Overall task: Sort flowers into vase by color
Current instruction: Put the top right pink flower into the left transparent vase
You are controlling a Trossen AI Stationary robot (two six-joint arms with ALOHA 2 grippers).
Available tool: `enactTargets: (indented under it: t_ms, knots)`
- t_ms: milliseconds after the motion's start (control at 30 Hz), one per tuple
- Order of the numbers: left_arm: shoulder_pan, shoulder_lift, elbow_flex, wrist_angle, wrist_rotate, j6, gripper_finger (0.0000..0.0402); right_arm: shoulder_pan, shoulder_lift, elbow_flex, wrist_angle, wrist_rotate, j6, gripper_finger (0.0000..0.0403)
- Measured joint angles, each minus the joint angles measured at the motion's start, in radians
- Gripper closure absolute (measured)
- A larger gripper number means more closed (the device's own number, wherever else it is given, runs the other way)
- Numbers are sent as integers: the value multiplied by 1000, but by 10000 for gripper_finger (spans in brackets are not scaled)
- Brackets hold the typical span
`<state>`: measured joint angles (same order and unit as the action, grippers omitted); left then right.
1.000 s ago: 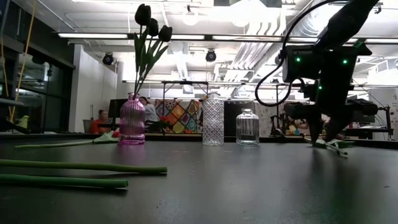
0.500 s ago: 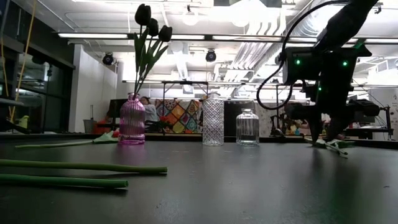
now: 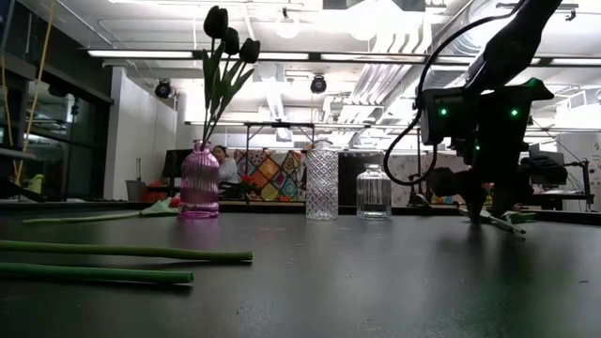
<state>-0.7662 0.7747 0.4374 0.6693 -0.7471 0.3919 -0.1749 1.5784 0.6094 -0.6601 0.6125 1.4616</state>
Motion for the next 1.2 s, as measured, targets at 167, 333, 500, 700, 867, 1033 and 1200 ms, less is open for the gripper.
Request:
enactTargets:
  t_ms: [167, 333, 500, 700, 867, 1033, 1200]
  knots:
    - [0, 0, 0, 0, 0, -7, 177, 12, 2, 0, 3, 3, -15, 328]
    - [0, 0, 0, 0, 0, -14, 177, 49, 5, 14, -9, 39, -44, 393]
    - [0, 0, 0, 0, 0, -14, 177, 91, 6, 94, -69, 126, -49, 395]
    - [0, 0, 0, 0, 0, -14, 177, 170, 5, 253, -254, 319, -48, 399]
    - [0, 0, 0, 1, -2, -15, 177, 254, 4, 393, -324, 559, -57, 401]
    - [0, 0, 0, 1, -2, -15, 177, 328, 3, 437, -233, 765, -110, 402]
    - [0, 0, 0, 1, -1, -15, 177, 348, 3, 378, -13, 729, -285, 402]
